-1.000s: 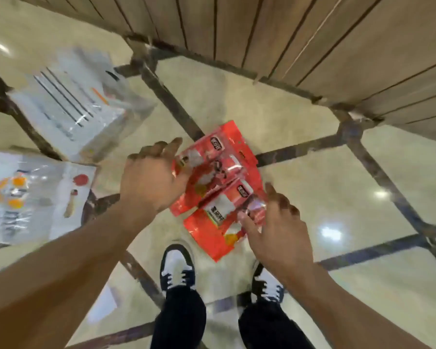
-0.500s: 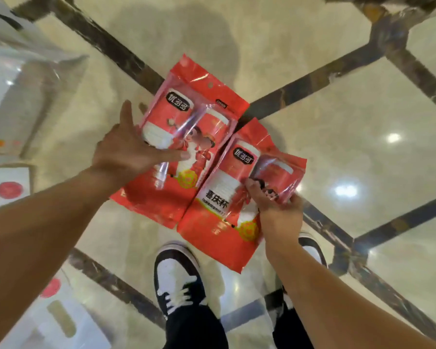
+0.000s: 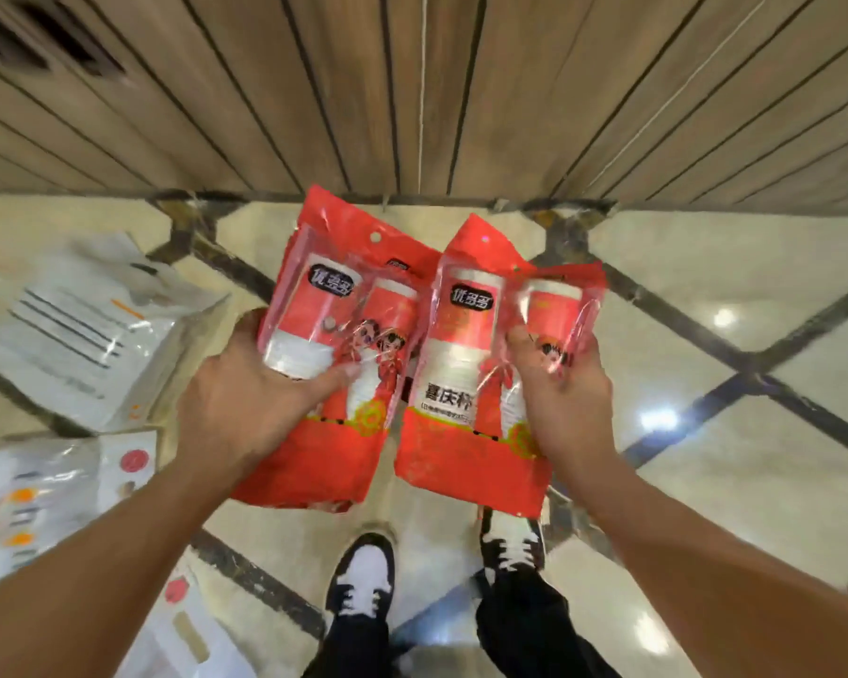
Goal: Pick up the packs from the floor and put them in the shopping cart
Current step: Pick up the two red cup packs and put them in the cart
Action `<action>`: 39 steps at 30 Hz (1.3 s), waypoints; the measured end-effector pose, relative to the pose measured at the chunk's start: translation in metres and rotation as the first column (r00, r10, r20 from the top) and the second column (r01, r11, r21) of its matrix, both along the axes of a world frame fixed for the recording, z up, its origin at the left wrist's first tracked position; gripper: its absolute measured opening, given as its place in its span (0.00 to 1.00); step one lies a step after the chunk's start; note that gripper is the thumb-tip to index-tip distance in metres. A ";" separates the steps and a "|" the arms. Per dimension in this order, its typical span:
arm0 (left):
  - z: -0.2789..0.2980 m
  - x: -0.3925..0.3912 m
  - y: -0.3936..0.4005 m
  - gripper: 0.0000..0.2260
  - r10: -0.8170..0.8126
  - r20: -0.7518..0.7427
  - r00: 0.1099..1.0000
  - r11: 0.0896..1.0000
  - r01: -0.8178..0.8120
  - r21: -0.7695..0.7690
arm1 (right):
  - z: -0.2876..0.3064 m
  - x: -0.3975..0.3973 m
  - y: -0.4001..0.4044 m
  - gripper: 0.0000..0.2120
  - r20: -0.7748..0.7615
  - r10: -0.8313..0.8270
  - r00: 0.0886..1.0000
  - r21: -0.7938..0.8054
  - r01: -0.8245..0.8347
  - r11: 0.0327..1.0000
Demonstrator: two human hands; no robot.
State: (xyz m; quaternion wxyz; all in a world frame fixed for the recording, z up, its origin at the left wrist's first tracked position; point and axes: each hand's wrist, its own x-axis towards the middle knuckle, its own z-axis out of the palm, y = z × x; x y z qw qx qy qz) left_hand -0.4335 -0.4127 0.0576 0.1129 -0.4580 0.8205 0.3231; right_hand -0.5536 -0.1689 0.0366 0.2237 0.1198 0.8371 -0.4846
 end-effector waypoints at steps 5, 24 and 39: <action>0.193 -0.067 0.006 0.36 -0.055 -0.268 0.962 0.998 0.047 -0.034 | 0.190 -0.082 0.008 0.26 -0.207 0.053 0.977 0.045 -0.045 0.998; 0.785 -0.191 0.208 0.41 -0.494 -0.791 0.362 0.787 0.572 -0.230 | 0.815 -0.043 0.253 0.27 -0.828 -0.324 0.457 -0.039 0.531 0.847; 0.894 -0.186 0.579 0.46 -0.561 -0.825 0.070 0.564 0.762 -0.319 | 0.919 0.089 0.577 0.22 -0.876 -0.448 0.177 -0.129 0.809 0.573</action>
